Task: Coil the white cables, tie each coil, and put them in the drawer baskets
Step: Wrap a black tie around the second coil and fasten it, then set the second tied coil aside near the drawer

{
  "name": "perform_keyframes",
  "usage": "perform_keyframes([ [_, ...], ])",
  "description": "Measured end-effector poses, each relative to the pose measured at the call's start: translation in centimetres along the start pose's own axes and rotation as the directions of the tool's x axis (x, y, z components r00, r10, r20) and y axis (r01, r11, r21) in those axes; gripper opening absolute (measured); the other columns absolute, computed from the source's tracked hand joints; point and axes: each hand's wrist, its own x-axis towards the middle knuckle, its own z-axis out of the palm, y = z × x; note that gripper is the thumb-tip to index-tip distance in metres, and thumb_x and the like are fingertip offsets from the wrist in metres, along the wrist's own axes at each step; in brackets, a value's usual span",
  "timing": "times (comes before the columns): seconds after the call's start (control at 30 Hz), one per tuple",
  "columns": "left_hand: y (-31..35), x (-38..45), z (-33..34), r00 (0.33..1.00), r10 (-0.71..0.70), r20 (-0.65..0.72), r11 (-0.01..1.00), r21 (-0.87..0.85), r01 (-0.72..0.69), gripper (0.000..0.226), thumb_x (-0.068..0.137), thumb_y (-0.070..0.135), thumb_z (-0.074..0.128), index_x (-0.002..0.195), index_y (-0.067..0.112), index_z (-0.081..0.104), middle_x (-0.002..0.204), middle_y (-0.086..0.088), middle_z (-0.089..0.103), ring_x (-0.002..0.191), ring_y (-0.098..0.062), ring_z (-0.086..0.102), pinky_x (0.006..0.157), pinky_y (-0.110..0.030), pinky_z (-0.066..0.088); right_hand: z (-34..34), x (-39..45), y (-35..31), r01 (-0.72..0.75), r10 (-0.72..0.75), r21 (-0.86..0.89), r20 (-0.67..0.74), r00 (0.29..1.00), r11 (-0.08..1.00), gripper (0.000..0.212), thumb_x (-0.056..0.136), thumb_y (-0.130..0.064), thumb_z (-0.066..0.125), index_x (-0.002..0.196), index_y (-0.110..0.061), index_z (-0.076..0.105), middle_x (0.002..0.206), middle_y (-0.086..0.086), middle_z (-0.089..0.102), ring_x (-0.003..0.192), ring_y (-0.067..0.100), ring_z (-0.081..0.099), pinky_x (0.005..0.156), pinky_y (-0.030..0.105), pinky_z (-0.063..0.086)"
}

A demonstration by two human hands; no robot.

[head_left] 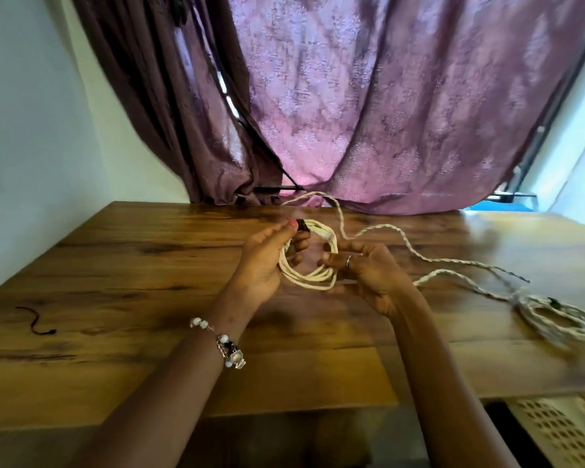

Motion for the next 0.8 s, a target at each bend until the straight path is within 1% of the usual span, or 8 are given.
perform_keyframes([
  [0.13, -2.7, -2.0, 4.3, 0.98, -0.143, 0.141, 0.987, 0.088, 0.131, 0.016, 0.089, 0.016, 0.06, 0.097, 0.004, 0.067, 0.081, -0.01, 0.074, 0.069, -0.019, 0.07, 0.076, -0.034, 0.054, -5.0, -4.2, -0.4, 0.04, -0.044, -0.031, -0.139, 0.989, 0.999, 0.008, 0.082, -0.002, 0.068, 0.089, -0.002, 0.071, 0.076, 0.013, 0.071, 0.061, 0.022, 0.065, 0.058, 0.034, 0.057],
  [0.27, -5.6, -3.9, 9.2, 0.958, -0.206, 0.201, 0.953, 0.264, 0.149, 0.008, 0.089, 0.007, 0.06, 0.088, 0.004, 0.067, 0.073, -0.006, 0.071, 0.051, -0.013, 0.066, 0.05, -0.023, 0.05, -10.4, -8.8, -0.3, 0.039, -0.042, -0.019, -0.275, 0.96, 0.999, 0.007, 0.084, 0.0, 0.065, 0.086, -0.003, 0.072, 0.074, 0.013, 0.068, 0.059, 0.021, 0.064, 0.054, 0.032, 0.056],
  [0.33, -7.1, -4.5, 11.6, 0.949, -0.236, 0.21, 0.938, 0.305, 0.166, 0.013, 0.088, 0.005, 0.062, 0.1, 0.0, 0.063, 0.078, -0.007, 0.067, 0.047, -0.012, 0.063, 0.043, -0.023, 0.05, -13.1, -10.5, 0.1, 0.018, -0.006, 0.03, -0.371, 0.929, 0.999, 0.006, 0.085, 0.001, 0.064, 0.087, 0.002, 0.07, 0.075, 0.015, 0.067, 0.061, 0.024, 0.063, 0.055, 0.035, 0.057],
  [0.4, -8.6, -5.0, 13.6, 0.932, -0.283, 0.225, 0.914, 0.36, 0.19, 0.015, 0.089, 0.004, 0.061, 0.102, 0.0, 0.061, 0.067, -0.005, 0.069, 0.048, -0.011, 0.063, 0.045, -0.023, 0.051, -15.5, -11.6, 0.6, -0.012, 0.059, 0.103, -0.463, 0.884, 0.995, 0.006, 0.085, 0.002, 0.062, 0.086, 0.006, 0.067, 0.073, 0.016, 0.066, 0.061, 0.025, 0.064, 0.059, 0.04, 0.059],
  [0.53, -10.9, -5.7, 15.9, 0.932, -0.289, 0.218, 0.858, 0.491, 0.151, 0.005, 0.089, 0.004, 0.06, 0.085, 0.006, 0.063, 0.068, -0.007, 0.067, 0.055, -0.014, 0.063, 0.049, -0.022, 0.049, -18.3, -12.4, 1.8, -0.041, 0.162, 0.22, -0.57, 0.806, 0.975, 0.006, 0.087, 0.004, 0.06, 0.082, 0.003, 0.059, 0.069, 0.018, 0.062, 0.055, 0.024, 0.065, 0.045, 0.038, 0.055],
  [0.6, -11.7, -5.7, 16.2, 0.947, -0.251, 0.2, 0.845, 0.522, 0.114, 0.008, 0.089, 0.003, 0.061, 0.082, 0.007, 0.062, 0.076, -0.011, 0.065, 0.057, -0.016, 0.06, 0.045, -0.02, 0.047, -19.3, -12.4, 2.8, -0.08, 0.161, 0.155, -0.635, 0.756, 0.985, 0.004, 0.087, -0.001, 0.063, 0.087, 0.002, 0.059, 0.079, 0.02, 0.063, 0.063, 0.027, 0.065, 0.053, 0.039, 0.056],
  [0.7, -12.3, -5.3, 15.9, 0.967, -0.188, 0.17, 0.811, 0.582, 0.055, 0.008, 0.09, 0.005, 0.06, 0.084, 0.007, 0.064, 0.077, -0.008, 0.066, 0.055, -0.013, 0.06, 0.043, -0.018, 0.046, -19.8, -11.9, 3.6, -0.184, 0.09, -0.056, -0.711, 0.697, 0.981, 0.02, 0.088, -0.021, 0.068, 0.082, -0.002, 0.064, 0.076, 0.018, 0.069, 0.061, 0.031, 0.067, 0.066, 0.051, 0.058],
  [0.8, -12.6, -4.6, 15.3, 0.982, -0.119, 0.149, 0.766, 0.643, -0.005, 0.012, 0.091, 0.008, 0.06, 0.082, 0.012, 0.066, 0.079, -0.006, 0.07, 0.049, -0.008, 0.06, 0.043, -0.018, 0.044, -19.5, -11.4, 3.2, -0.33, -0.101, -0.389, -0.764, 0.638, 0.86, 0.039, 0.086, -0.038, 0.067, 0.071, -0.002, 0.07, 0.064, 0.015, 0.068, 0.053, 0.025, 0.065, 0.056, 0.035, 0.056],
])
